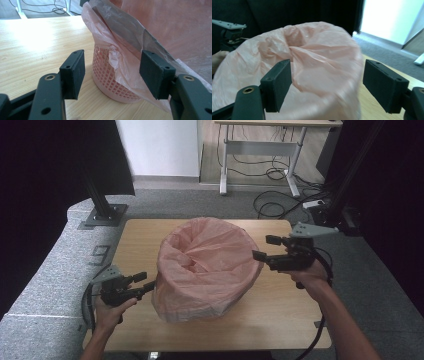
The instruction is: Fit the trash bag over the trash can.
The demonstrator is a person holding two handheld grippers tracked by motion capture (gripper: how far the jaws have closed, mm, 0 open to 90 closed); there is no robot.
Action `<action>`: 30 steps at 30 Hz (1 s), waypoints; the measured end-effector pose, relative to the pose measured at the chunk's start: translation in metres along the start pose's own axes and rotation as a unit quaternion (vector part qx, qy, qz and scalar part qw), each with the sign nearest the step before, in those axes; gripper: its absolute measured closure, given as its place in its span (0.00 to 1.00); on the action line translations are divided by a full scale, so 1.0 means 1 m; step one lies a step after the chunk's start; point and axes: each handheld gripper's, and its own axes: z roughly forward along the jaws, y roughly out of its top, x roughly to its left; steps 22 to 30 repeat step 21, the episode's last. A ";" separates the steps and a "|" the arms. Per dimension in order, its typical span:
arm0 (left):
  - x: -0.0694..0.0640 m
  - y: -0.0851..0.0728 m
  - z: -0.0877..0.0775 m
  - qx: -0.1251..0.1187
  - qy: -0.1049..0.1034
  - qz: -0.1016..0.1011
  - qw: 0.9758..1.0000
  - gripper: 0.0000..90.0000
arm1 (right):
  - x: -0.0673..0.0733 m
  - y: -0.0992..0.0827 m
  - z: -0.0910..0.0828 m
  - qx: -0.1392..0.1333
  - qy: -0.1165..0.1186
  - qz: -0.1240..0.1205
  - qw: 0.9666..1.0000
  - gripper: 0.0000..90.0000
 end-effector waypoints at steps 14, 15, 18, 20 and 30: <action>0.002 -0.001 -0.001 -0.002 0.004 -0.001 1.000 0.41 | -0.019 -0.075 -0.034 -0.046 -0.033 0.036 0.998 0.25; 0.002 -0.001 -0.001 -0.003 0.004 -0.001 1.000 0.41 | -0.020 -0.078 -0.034 -0.047 -0.033 0.040 0.998 0.25; 0.002 -0.001 -0.002 -0.006 0.005 -0.003 1.000 0.41 | -0.023 -0.083 -0.036 -0.053 -0.035 0.044 0.997 0.25; 0.003 0.000 -0.004 -0.008 0.006 -0.004 1.000 0.41 | -0.023 -0.085 -0.036 -0.055 -0.035 0.042 0.997 0.25; 0.004 0.000 -0.005 -0.012 0.006 -0.006 1.000 0.41 | -0.023 -0.087 -0.037 -0.055 -0.036 0.041 0.997 0.25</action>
